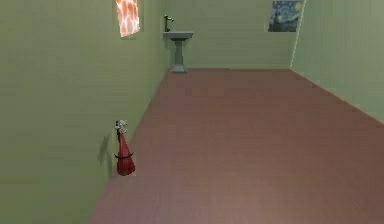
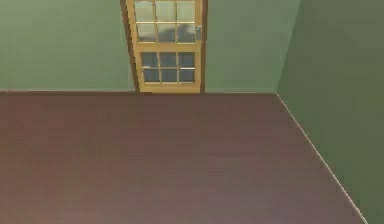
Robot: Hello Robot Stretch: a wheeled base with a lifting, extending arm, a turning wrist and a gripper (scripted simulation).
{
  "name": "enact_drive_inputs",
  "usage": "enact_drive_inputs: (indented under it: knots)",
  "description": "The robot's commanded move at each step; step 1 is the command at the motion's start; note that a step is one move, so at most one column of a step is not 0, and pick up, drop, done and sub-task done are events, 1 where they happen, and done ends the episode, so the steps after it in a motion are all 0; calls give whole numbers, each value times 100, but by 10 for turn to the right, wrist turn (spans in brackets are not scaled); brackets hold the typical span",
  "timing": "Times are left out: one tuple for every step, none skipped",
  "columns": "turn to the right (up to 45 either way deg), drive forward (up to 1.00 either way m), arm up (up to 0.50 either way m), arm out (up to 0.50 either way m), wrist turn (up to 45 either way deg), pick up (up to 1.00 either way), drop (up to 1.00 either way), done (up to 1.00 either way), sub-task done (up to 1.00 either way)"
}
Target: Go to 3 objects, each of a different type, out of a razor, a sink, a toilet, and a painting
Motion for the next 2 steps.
enact_drive_inputs:
  knots:
    - [0, 100, 0, 0, 0, 0, 0, 0, 0]
    - [0, 100, 0, 0, 0, 0, 0, 0, 0]
